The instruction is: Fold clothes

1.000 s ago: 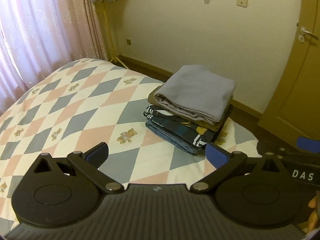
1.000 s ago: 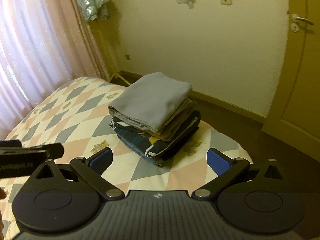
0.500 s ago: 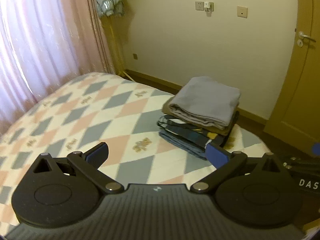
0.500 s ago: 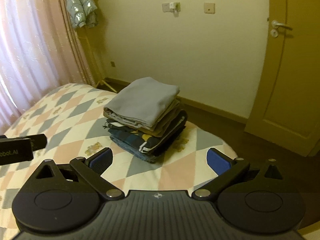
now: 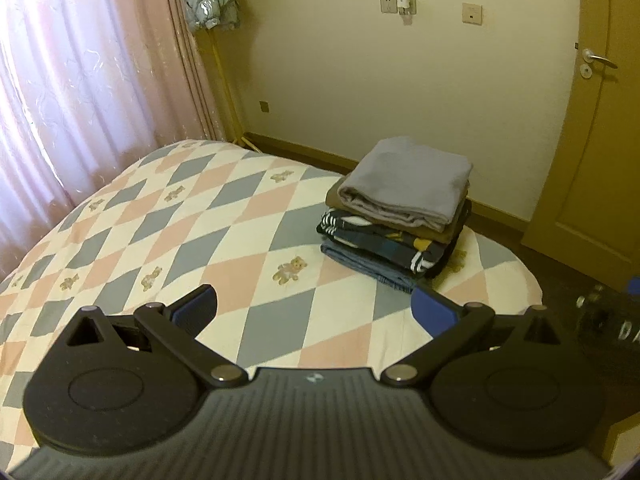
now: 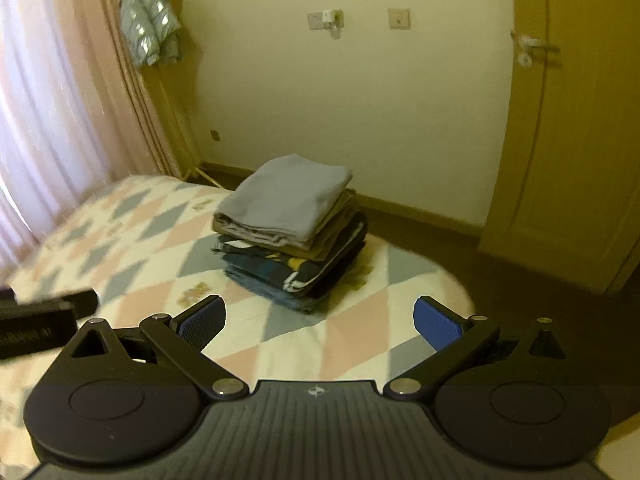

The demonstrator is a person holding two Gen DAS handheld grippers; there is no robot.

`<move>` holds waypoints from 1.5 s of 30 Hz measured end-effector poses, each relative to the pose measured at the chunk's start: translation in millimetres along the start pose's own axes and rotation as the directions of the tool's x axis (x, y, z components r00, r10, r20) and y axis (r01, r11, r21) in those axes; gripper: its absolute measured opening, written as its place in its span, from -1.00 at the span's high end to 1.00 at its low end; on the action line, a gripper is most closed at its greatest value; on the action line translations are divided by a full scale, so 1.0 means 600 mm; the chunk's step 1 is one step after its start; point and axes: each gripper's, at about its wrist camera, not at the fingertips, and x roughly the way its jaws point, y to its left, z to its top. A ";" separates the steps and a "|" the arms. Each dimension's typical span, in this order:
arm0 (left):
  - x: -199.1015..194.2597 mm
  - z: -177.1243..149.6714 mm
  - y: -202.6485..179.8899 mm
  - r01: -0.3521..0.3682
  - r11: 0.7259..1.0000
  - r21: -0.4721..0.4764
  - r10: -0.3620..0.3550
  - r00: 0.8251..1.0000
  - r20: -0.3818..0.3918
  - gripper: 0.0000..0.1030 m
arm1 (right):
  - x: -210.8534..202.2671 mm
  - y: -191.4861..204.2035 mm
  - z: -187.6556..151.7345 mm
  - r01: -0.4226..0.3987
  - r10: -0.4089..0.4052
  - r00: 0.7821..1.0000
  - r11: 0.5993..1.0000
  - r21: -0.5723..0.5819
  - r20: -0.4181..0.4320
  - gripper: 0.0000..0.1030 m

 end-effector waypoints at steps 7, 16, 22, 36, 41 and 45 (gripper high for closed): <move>0.001 -0.027 0.017 0.003 1.000 -0.028 -0.004 0.999 -0.047 -0.99 | -0.014 0.018 -0.011 0.018 -0.018 1.000 0.999 -0.031 -0.025 -1.00; 0.021 -0.034 0.020 -0.009 0.998 -0.061 0.004 0.996 -0.090 -0.99 | 0.007 0.031 -0.017 0.032 -0.037 0.998 0.996 -0.088 -0.057 -1.00; 0.057 -0.035 0.016 -0.016 0.998 -0.058 0.009 0.992 -0.127 -0.99 | 0.047 0.027 -0.013 0.016 -0.026 0.994 0.995 -0.093 -0.103 -1.00; 0.187 -0.012 -0.018 0.009 0.999 -0.050 -0.021 0.969 -0.246 -0.98 | 0.173 -0.004 -0.006 0.024 -0.041 0.969 0.997 -0.074 -0.244 -1.00; 0.225 0.007 -0.028 0.002 0.999 -0.040 -0.012 0.965 -0.261 -0.98 | 0.213 -0.011 0.011 0.029 -0.049 0.963 0.997 -0.078 -0.266 -1.00; 0.254 0.018 -0.036 0.004 0.999 -0.040 -0.014 0.961 -0.275 -0.98 | 0.241 -0.018 0.020 0.029 -0.050 0.956 0.997 -0.078 -0.290 -1.00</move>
